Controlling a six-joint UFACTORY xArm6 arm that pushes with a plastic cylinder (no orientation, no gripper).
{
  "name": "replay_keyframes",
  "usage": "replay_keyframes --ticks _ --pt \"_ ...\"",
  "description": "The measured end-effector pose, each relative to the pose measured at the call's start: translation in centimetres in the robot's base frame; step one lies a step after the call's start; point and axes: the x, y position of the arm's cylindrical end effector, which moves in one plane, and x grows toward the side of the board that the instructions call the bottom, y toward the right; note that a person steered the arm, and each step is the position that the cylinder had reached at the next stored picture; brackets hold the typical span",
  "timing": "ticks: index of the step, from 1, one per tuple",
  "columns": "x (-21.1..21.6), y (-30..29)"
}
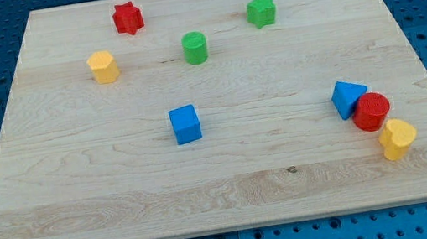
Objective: Move the green star slightly down
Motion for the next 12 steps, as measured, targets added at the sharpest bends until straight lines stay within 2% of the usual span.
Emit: replay_keyframes --ticks 1,2,3,10,11,12 --pt "1.6 -1.7" --pt "5.7 -2.2" --pt "7.6 -1.4" --pt "14.4 -0.1" --pt "16.5 0.5" --pt "16.5 0.5"
